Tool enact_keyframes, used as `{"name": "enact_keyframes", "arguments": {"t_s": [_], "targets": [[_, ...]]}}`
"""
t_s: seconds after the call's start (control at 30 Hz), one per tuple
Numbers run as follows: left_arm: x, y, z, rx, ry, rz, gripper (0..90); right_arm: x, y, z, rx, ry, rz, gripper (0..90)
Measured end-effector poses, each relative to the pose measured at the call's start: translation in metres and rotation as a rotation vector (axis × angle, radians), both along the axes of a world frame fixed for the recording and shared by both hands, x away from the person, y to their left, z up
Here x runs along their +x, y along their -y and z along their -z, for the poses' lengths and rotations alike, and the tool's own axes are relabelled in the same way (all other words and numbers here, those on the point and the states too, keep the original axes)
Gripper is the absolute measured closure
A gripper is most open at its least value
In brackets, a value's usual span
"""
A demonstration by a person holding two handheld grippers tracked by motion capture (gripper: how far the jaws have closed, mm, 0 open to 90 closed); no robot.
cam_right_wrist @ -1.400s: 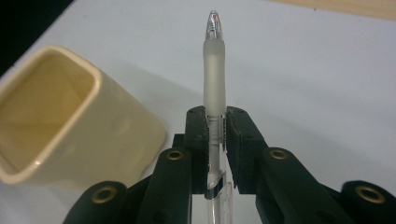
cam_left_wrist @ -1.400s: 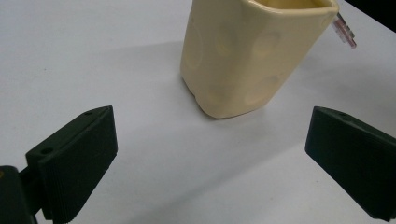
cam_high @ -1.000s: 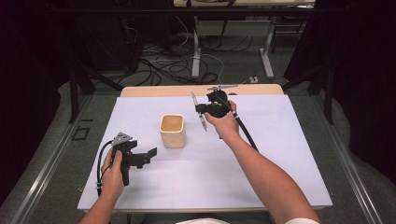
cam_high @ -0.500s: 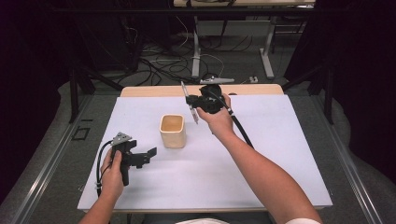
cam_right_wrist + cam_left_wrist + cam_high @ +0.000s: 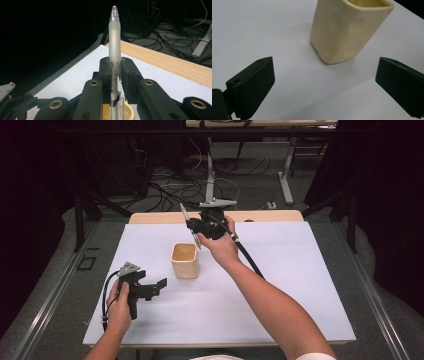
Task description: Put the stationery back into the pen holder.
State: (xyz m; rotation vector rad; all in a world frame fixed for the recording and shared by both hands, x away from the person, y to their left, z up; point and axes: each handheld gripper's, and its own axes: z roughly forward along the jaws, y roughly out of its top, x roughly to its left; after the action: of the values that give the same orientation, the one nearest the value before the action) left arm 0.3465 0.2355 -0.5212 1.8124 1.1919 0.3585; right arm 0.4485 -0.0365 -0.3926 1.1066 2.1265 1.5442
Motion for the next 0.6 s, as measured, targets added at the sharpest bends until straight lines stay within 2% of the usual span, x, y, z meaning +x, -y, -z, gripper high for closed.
{"name": "enact_keyframes", "arguments": {"t_s": [0.47, 0.6], "targets": [[0.000, -0.002, -0.001, 0.000, 0.001, 0.001, 2.2, 0.003, -0.023, 0.006, -0.016, -0.002, -0.010, 79.3], [0.000, -0.001, -0.001, 0.000, 0.000, 0.001, 2.2, 0.004, -0.026, 0.010, -0.037, -0.007, -0.011, 79.3]]}}
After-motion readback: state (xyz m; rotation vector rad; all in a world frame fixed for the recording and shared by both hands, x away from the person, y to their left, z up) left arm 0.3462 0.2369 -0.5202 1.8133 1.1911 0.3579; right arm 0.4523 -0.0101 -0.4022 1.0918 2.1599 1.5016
